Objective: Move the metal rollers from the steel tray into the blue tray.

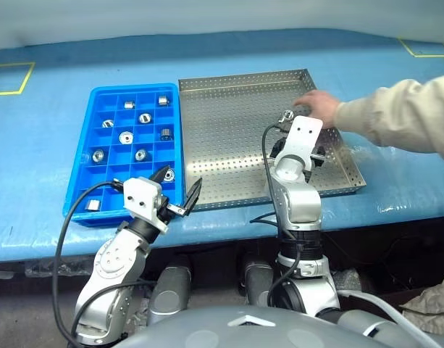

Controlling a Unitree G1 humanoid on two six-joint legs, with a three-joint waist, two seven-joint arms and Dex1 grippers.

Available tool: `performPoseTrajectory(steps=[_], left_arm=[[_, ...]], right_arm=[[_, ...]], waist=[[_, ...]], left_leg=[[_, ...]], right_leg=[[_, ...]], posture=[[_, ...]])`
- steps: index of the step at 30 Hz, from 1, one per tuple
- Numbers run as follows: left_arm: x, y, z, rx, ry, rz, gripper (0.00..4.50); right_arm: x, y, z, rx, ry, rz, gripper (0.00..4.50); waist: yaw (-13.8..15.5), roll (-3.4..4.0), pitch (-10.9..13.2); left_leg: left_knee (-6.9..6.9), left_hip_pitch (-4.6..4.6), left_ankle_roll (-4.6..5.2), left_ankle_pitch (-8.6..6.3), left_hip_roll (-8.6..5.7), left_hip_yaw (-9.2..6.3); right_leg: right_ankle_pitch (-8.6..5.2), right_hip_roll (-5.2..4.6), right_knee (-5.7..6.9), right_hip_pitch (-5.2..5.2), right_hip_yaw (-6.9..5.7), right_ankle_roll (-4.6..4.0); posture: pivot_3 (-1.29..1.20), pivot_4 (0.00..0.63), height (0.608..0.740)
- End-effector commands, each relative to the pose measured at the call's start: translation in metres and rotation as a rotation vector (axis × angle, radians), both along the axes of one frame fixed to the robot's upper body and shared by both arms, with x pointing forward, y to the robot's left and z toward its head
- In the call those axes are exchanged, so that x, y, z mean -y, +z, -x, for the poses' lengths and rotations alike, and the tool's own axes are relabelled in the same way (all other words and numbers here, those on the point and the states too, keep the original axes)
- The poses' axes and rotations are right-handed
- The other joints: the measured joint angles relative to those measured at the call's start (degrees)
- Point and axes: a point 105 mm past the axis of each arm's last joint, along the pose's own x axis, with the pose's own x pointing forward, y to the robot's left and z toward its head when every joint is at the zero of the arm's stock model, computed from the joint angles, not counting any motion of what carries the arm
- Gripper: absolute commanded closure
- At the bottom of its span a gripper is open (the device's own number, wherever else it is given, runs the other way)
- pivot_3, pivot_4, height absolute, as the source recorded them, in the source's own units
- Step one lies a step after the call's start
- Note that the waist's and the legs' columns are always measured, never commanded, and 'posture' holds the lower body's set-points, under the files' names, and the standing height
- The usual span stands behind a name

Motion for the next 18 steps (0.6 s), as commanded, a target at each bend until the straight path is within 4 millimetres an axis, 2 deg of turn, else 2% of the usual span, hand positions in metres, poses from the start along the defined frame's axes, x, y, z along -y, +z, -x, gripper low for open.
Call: performPoseTrajectory(steps=[1, 8, 13, 18], left_arm=[[0.002, 0.007, 0.0, 0.03, -0.004, 0.02, 0.0], [0.004, 0.007, -0.001, 0.033, -0.011, 0.024, 0.0], [0.003, 0.006, 0.001, 0.029, -0.002, 0.024, 0.0], [0.001, 0.005, 0.003, 0.026, 0.006, 0.023, 0.0]], right_arm=[[-0.041, 0.017, -0.014, 0.087, 0.13, -0.108, 0.04], [-0.038, 0.031, -0.055, 0.163, 0.155, -0.036, 0.04], [-0.024, 0.04, -0.088, 0.182, 0.113, -0.023, 0.04], [-0.006, 0.034, -0.102, 0.145, 0.03, -0.03, 0.04]], waist=[[0.0, 0.0, 0.0], [-0.4, 0.06, 0.0], [-0.3, 0.06, 0.0], [-0.1, 0.05, 0.1]], left_leg=[[0.0, 0.0, 0.0, 0.0, 0.0, 0.0], [0.02, 0.02, 0.07, 0.05, 0.0, 0.01], [-0.02, -0.03, 0.07, 0.05, -0.05, -0.01], [-0.12, -0.03, 0.07, 0.05, -0.09, -0.02]], right_leg=[[0.0, 0.0, 0.0, 0.0, 0.0, 0.0], [0.06, 0.01, 0.01, 0.0, -0.01, 0.07], [0.07, 0.0, -0.04, 0.02, 0.02, 0.06], [0.08, 0.0, -0.08, 0.01, 0.05, 0.02]], posture=[[0.18, 0.15, 0.74], [0.18, 0.15, 0.74], [0.21, 0.15, 0.74], [0.23, 0.15, 0.74]])
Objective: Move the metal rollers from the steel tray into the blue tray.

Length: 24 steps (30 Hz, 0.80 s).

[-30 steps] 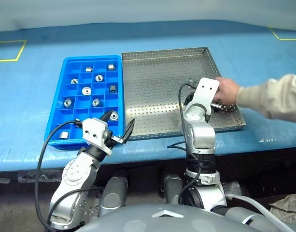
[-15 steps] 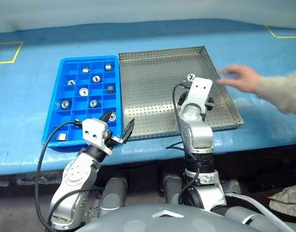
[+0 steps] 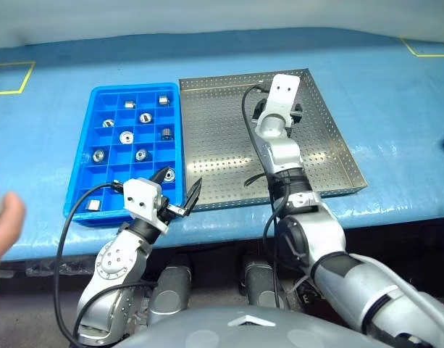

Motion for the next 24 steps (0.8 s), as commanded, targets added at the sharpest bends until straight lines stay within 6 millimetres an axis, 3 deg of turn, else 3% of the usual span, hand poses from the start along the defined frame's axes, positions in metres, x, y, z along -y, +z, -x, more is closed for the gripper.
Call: performPoseTrajectory(steps=[1, 17, 24], left_arm=[[0.002, 0.008, 0.002, 0.039, -0.005, 0.01, 0.0], [0.008, 0.007, 0.003, 0.041, -0.011, 0.026, 0.0], [0.006, 0.005, 0.005, 0.034, 0.006, 0.029, 0.0]], right_arm=[[0.013, 0.003, -0.006, 0.019, -0.065, -0.048, 0.04], [0.04, -0.05, 0.003, -0.1, -0.144, -0.31, 0.04], [0.04, -0.048, 0.001, -0.091, -0.131, -0.302, 0.04]], waist=[[0.0, 0.0, 0.0], [0.0, 0.0, 0.0], [0.5, 0.0, 0.0]], left_leg=[[-0.04, 0.01, 0.0, 0.0, 0.0, 0.0], [-0.12, 0.09, 0.02, 0.01, 0.0, 0.02], [-0.08, 0.15, 0.06, 0.03, 0.0, 0.01]], right_leg=[[0.0, 0.0, -0.01, 0.0, 0.01, -0.01], [0.01, 0.03, 0.02, 0.02, 0.06, -0.08], [-0.01, 0.03, 0.02, 0.09, 0.07, -0.03]], posture=[[0.23, 0.15, 0.74], [0.28, 0.15, 0.74], [0.29, 0.15, 0.74]])
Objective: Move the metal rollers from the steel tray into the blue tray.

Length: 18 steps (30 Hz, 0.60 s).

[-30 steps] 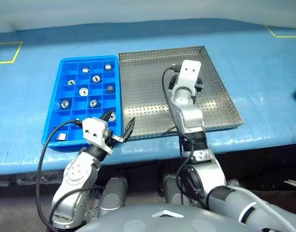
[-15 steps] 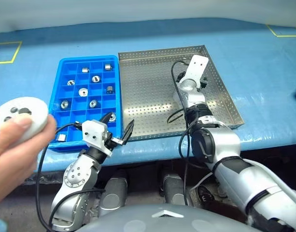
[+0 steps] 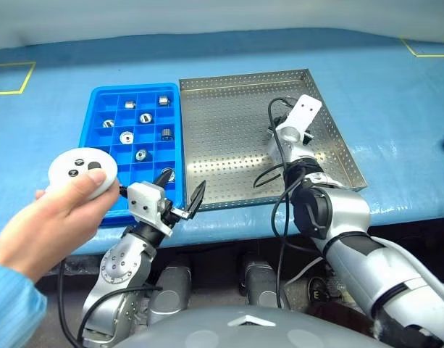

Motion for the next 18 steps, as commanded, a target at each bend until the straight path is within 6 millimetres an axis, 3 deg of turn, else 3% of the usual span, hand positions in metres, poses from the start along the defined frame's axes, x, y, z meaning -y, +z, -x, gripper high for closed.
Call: performPoseTrajectory(steps=[1, 16, 18], left_arm=[[-0.001, 0.0088, 0.0003, 0.046, 0.009, 0.004, 0.0], [0.0008, 0.0081, -0.0022, 0.048, -0.002, 0.006, 0.0], [0.0019, 0.0067, -0.0022, 0.046, -0.001, 0.008, 0.0]], right_arm=[[-0.0014, 0.0068, -0.0031, 0.022, 0.001, -0.009, 0.04], [-0.0075, 0.0134, -0.0072, 0.039, 0.054, 0.042, 0.04], [-0.0068, 0.0129, -0.0065, 0.037, 0.044, 0.045, 0.42]], waist=[[0.1, 0.0, 0.0], [0.1, 0.0, 0.0], [0.1, 0.0, 0.0]], left_leg=[[0.0, 0.0, 0.02, 0.01, 0.0, 0.0], [-0.01, 0.0, 0.04, 0.02, 0.0, 0.0], [-0.01, 0.0, 0.04, 0.02, 0.0, 0.0]], right_leg=[[0.0, 0.0, 0.0, 0.0, 0.0, 0.0], [0.02, 0.01, 0.01, -0.01, 0.01, -0.02], [0.02, 0.0, 0.0, -0.01, 0.01, -0.02]], posture=[[0.29, 0.15, 0.74], [0.28, 0.15, 0.74], [0.28, 0.15, 0.74]])
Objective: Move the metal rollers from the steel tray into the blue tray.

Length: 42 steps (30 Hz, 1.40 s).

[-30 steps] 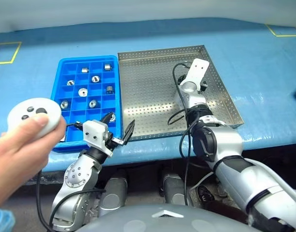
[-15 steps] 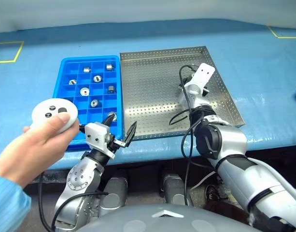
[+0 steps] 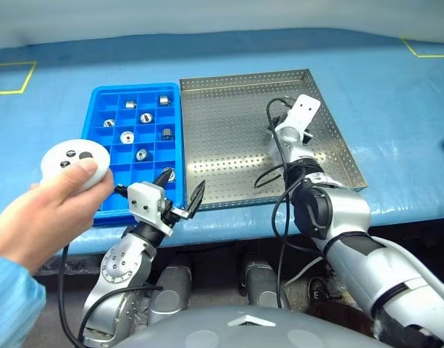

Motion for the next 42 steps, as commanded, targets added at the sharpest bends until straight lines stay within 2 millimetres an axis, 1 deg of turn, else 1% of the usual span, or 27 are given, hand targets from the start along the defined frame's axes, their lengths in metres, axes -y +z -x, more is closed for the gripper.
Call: performPoseTrajectory(steps=[1, 7, 15, 20, 23, 26, 29, 33, 36, 38, 40, 42], left_arm=[[0.003, 0.006, 0.0, 0.035, -0.003, 0.011, 0.0], [0.003, 0.008, -0.002, 0.044, -0.011, 0.022, 0.0], [0.007, 0.004, -0.002, 0.035, -0.024, 0.03, 0.0], [0.006, 0.003, -0.002, 0.028, -0.016, 0.035, 0.0], [0.005, 0.002, -0.003, 0.026, -0.011, 0.037, 0.0], [0.004, 0.003, -0.004, 0.032, -0.011, 0.03, 0.0], [0.003, 0.004, -0.005, 0.034, -0.008, 0.029, 0.0], [0.002, 0.004, -0.005, 0.033, -0.008, 0.022, 0.0], [0.002, 0.004, -0.004, 0.032, -0.007, 0.023, 0.0], [0.001, 0.005, -0.004, 0.032, -0.004, 0.026, 0.0], [-0.001, 0.004, -0.004, 0.027, 0.001, 0.026, 0.0], [-0.002, 0.004, -0.003, 0.022, 0.0, 0.026, 0.0]], right_arm=[[-0.003, 0.012, -0.004, 0.032, 0.0, 0.018, 0.66], [-0.002, 0.012, -0.003, 0.024, -0.01, 0.048, 2.6], [0.001, 0.009, 0.0, 0.004, -0.044, 0.067, 2.6], [-0.006, 0.009, -0.002, 0.022, -0.009, 0.045, 2.6], [-0.008, 0.007, -0.002, 0.017, -0.002, 0.031, 1.99], [-0.006, 0.005, 0.0, 0.002, -0.026, 0.027, 1.08], [-0.006, 0.003, 0.002, -0.009, -0.028, 0.039, 0.07], [-0.007, 0.002, 0.004, -0.032, -0.052, 0.045, 0.03], [-0.014, 0.01, 0.003, -0.032, -0.079, 0.035, 0.03], [-0.026, 0.022, -0.001, 0.001, -0.069, 0.016, 0.03], [-0.036, 0.041, -0.004, 0.065, -0.054, 0.064, 0.03], [-0.049, 0.055, -0.002, 0.124, -0.043, 0.066, 0.03]], waist=[[0.1, 0.0, 0.0], [0.2, 0.0, 0.0], [0.1, 0.0, 0.0], [-0.3, 0.0, 0.0], [-0.7, 0.0, 0.0], [-0.8, 0.0, 0.0], [-0.8, 0.0, 0.0], [-0.8, 0.0, 0.0], [-0.7, 0.0, 0.0], [-0.8, 0.0, 0.0], [-0.9, 0.01, 0.0], [-0.8, 0.03, 0.0]], left_leg=[[0.0, 0.0, 0.0, 0.0, 0.0, 0.0], [0.0, -0.01, 0.0, 0.0, 0.0, 0.0], [0.0, -0.01, 0.0, 0.0, -0.01, 0.0], [0.0, -0.01, 0.0, 0.0, -0.01, 0.01], [0.01, -0.01, 0.0, 0.0, -0.01, 0.01], [0.01, 0.0, 0.0, 0.0, -0.01, 0.01], [0.02, 0.01, 0.0, 0.0, -0.01, 0.01], [0.04, 0.0, 0.0, 0.0, -0.01, 0.02], [0.03, 0.0, 0.0, 0.0, 0.0, 0.01], [0.03, 0.0, 0.0, 0.0, -0.01, 0.01], [0.02, 0.0, 0.0, 0.0, 0.0, 0.02], [0.01, -0.02, 0.0, 0.0, 0.0, 0.01]], right_leg=[[0.0, 0.0, 0.0, 0.0, 0.0, 0.0], [0.0, 0.0, 0.0, 0.0, 0.0, 0.0], [0.01, 0.0, -0.01, 0.0, 0.02, -0.01], [0.01, 0.0, 0.0, 0.0, 0.02, -0.01], [0.02, 0.0, -0.01, 0.0, 0.02, -0.01], [0.02, 0.0, 0.0, 0.0, 0.02, 0.0], [0.02, 0.0, 0.01, 0.0, 0.02, 0.0], [0.02, 0.0, 0.01, 0.01, 0.03, 0.02], [0.03, 0.0, 0.01, 0.01, 0.03, 0.01], [0.03, 0.0, 0.01, 0.0, 0.03, 0.01], [0.03, 0.02, 0.03, -0.03, 0.05, 0.01], [0.02, 0.03, 0.06, -0.07, 0.04, 0.01]], posture=[[0.28, 0.15, 0.74], [0.26, 0.15, 0.74], [0.21, 0.15, 0.74], [0.21, 0.15, 0.74], [0.2, 0.15, 0.74], [0.2, 0.15, 0.74], [0.2, 0.15, 0.74], [0.2, 0.15, 0.74], [0.22, 0.15, 0.74], [0.22, 0.15, 0.74], [0.21, 0.15, 0.74], [0.21, 0.15, 0.74]])
